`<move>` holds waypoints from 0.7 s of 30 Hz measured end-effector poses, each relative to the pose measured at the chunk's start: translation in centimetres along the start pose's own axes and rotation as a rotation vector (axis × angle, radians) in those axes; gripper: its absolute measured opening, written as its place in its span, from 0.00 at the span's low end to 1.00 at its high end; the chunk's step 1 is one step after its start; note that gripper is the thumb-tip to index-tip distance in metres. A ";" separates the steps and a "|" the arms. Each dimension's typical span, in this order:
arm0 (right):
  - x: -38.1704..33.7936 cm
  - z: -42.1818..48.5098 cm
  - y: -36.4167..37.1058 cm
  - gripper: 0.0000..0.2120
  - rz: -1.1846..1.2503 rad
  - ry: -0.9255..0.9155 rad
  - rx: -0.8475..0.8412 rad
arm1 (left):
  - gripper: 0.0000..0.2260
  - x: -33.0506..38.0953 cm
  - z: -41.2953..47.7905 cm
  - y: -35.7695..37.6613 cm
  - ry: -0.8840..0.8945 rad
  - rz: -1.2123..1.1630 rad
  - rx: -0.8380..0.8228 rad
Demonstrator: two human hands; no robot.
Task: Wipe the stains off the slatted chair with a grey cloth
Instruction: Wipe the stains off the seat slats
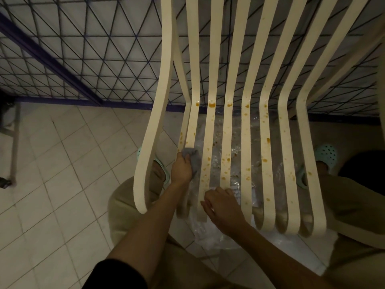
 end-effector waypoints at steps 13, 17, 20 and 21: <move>0.5 0.3 -1.3 0.11 0.048 0.033 -0.029 | 0.13 -3.8 -7.1 0.1 0.013 -0.005 0.009; -0.1 0.0 -1.6 0.10 0.033 0.031 -0.024 | 0.12 -3.8 -8.7 -1.0 0.022 0.039 0.068; -0.4 0.7 -1.7 0.11 0.048 0.037 -0.076 | 0.12 -2.9 -7.8 -1.4 0.027 0.058 0.067; -0.4 1.2 -1.6 0.12 0.054 0.042 -0.113 | 0.12 -2.5 -7.5 -1.4 0.033 0.055 0.063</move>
Point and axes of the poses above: each hand's wrist, its own z-axis towards the middle knuckle, its own y-axis out of the palm, x = y × z, the point moved 9 cm from there along z, towards the middle knuckle, and after that the axes turned 4 degrees about -z, right-handed, at the moved point
